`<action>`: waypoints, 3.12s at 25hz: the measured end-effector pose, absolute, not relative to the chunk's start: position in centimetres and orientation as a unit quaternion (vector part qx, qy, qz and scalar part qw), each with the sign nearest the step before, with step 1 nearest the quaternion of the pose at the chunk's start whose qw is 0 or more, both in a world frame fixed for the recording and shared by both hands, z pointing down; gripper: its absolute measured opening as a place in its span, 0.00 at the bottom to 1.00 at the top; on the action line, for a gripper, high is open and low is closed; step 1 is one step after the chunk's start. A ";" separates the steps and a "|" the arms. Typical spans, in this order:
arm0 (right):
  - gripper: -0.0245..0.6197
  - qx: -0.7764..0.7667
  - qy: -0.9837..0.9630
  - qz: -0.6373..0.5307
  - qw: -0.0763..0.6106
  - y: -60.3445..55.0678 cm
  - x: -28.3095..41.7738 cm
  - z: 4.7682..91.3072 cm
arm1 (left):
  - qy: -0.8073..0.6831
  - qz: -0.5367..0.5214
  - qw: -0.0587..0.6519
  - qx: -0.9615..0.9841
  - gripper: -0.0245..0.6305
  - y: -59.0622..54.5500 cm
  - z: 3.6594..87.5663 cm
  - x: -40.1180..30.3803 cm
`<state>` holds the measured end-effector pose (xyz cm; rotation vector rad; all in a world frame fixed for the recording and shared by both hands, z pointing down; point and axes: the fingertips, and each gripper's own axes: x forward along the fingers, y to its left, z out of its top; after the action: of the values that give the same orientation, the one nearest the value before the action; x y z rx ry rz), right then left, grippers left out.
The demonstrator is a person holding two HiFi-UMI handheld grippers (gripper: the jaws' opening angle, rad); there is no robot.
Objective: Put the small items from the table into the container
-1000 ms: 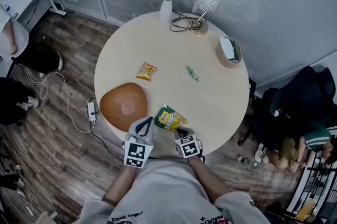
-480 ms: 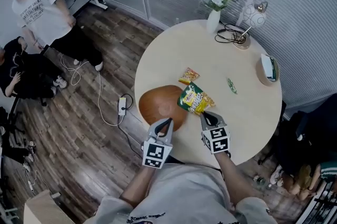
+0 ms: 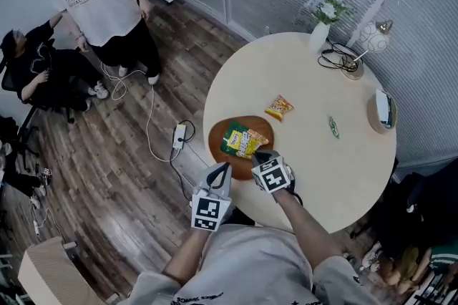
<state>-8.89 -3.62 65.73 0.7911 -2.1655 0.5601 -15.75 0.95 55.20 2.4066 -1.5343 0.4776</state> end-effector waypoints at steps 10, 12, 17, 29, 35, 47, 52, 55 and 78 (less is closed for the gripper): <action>0.10 0.292 -0.833 0.216 0.417 -3.3 -9.4 68.0 | -0.533 0.164 0.134 0.819 0.04 1.4 55.6 -17.0; 0.13 0.299 -0.836 0.217 0.405 -3.4 -9.0 67.5 | -0.526 0.165 0.133 0.824 0.04 1.1 55.6 -16.3; 0.04 0.364 -0.850 0.200 0.323 -4.3 -6.0 62.9 | -0.496 0.160 0.127 0.844 0.04 -0.3 55.3 -13.4; 0.04 0.529 -0.811 0.193 0.159 -1.1 9.5 56.5 | -0.390 0.151 0.104 0.902 0.03 -3.4 54.8 -1.8; 0.04 0.604 -0.756 0.200 0.151 1.0 15.9 57.6 | -0.342 0.158 0.105 0.920 0.03 -3.5 55.2 3.2; 0.04 0.633 -0.729 0.195 0.174 -2.1 21.0 60.1 | -0.304 0.178 0.114 0.929 0.03 -4.4 56.6 6.3; 0.08 0.635 -0.722 0.192 0.197 -7.8 23.5 62.4 | -0.306 0.191 0.121 0.925 0.03 -4.7 57.5 6.0; 0.10 0.635 -0.710 0.207 0.222 -10.7 25.0 64.6 | -0.301 0.200 0.127 0.924 0.04 -4.6 58.0 6.6; 0.15 0.573 -0.682 0.271 0.365 -16.3 27.3 74.7 | -0.311 0.217 0.158 0.912 0.04 -4.7 59.3 6.1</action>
<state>27.25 -16.28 74.69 1.4731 -1.7544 0.6978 6.14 -4.72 59.34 2.6082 -0.8886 0.6215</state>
